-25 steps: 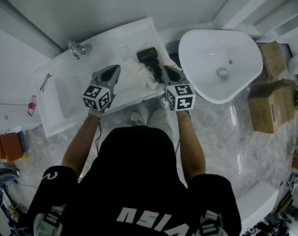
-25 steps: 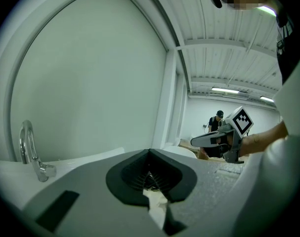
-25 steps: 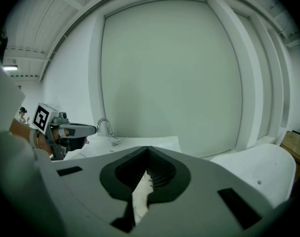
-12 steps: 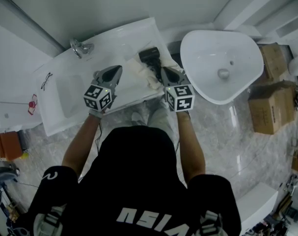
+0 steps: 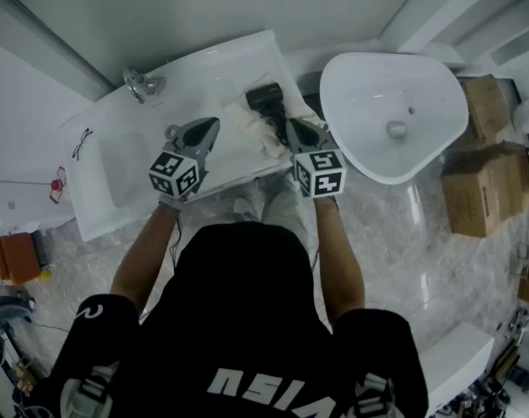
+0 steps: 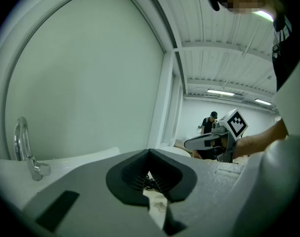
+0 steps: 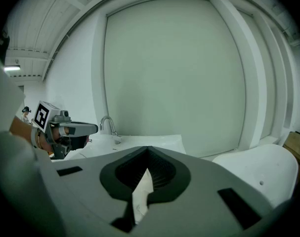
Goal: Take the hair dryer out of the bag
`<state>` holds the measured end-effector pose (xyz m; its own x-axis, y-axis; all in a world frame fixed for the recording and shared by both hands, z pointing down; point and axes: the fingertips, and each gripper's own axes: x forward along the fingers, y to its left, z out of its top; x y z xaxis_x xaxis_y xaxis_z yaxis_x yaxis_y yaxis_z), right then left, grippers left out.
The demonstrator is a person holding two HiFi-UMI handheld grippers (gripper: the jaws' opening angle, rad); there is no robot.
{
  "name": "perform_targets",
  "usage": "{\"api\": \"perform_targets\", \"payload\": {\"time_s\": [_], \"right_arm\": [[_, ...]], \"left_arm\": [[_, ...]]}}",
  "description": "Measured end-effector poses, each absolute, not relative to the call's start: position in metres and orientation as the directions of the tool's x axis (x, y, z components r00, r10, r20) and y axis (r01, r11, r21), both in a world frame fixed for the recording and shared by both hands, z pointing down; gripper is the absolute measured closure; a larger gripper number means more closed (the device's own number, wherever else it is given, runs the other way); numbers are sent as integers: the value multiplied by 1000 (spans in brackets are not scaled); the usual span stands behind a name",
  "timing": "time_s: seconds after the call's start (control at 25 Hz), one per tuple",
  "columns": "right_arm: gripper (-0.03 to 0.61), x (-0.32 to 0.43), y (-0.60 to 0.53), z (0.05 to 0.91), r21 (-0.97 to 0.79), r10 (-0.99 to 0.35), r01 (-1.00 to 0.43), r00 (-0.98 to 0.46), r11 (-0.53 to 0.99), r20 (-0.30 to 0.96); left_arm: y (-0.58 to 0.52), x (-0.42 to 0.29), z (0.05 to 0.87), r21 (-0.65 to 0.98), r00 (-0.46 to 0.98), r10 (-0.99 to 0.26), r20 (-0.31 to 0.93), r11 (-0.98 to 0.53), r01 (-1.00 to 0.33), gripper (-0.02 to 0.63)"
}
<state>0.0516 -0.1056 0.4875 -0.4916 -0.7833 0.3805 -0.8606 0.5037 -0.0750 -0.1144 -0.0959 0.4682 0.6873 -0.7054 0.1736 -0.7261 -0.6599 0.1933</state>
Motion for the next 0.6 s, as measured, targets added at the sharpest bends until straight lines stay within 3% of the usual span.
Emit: {"api": "perform_targets", "payload": {"time_s": [0.6], "right_arm": [[583, 63, -108, 492, -87, -783, -867, -482, 490, 394]], "left_arm": [[-106, -103, 467, 193, 699, -692, 177, -672, -715, 615]]}}
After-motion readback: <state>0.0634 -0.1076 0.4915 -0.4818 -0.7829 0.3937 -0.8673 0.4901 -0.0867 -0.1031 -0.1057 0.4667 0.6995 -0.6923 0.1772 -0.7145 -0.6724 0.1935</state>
